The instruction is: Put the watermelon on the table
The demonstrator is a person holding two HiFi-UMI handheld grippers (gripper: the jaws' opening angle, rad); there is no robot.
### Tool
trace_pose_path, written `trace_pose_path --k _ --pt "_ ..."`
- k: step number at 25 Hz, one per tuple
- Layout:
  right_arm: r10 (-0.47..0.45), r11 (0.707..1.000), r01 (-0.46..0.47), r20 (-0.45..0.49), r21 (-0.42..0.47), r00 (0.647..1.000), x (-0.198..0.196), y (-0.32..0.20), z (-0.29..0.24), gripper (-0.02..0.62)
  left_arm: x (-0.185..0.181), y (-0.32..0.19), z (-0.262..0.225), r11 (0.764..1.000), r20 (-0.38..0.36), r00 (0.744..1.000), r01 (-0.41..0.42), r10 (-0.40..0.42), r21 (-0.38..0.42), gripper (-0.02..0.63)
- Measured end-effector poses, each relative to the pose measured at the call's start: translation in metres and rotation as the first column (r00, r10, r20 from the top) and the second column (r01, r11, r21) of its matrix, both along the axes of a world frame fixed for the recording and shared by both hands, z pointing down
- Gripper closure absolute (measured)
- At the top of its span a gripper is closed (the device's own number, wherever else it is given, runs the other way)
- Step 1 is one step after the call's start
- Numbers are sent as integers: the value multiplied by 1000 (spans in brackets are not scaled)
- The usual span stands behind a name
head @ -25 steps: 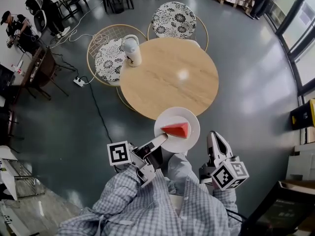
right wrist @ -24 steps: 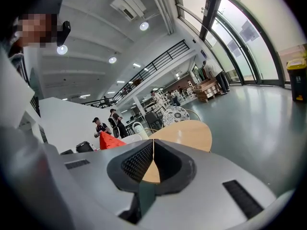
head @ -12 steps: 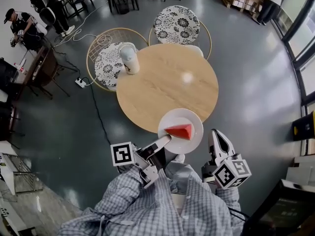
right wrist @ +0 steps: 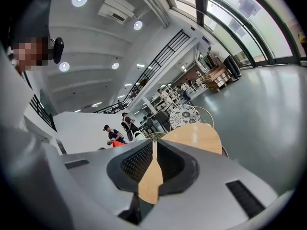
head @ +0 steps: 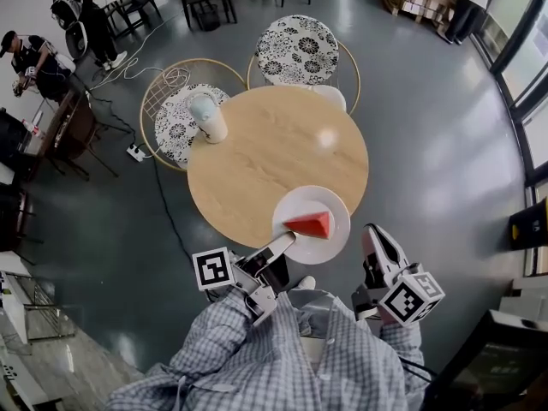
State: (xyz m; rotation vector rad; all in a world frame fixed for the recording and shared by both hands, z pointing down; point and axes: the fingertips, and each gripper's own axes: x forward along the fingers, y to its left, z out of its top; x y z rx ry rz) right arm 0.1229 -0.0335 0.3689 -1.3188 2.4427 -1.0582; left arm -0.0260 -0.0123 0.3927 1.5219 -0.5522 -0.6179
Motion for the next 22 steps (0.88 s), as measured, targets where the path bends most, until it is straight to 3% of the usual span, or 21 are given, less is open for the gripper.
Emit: trace_pose_path --k 4,9,15,22 --pt "-16 1000 15 50 18 999 2 -4 -4 580 6 -6 3 1000 2 1000 5 -5 1 565" --pt "-43 999 41 91 23 995 6 -10 -8 520 15 -16 4 1000 28 1000 -3 3 1 565" --pt "-52 998 56 143 -19 988 9 -9 -5 511 23 -20 8 1000 42 999 -16 16 -2 565" --pt "-53 995 62 106 -84 993 0 -13 14 512 28 -28 14 999 21 999 -41 41 -18 565"
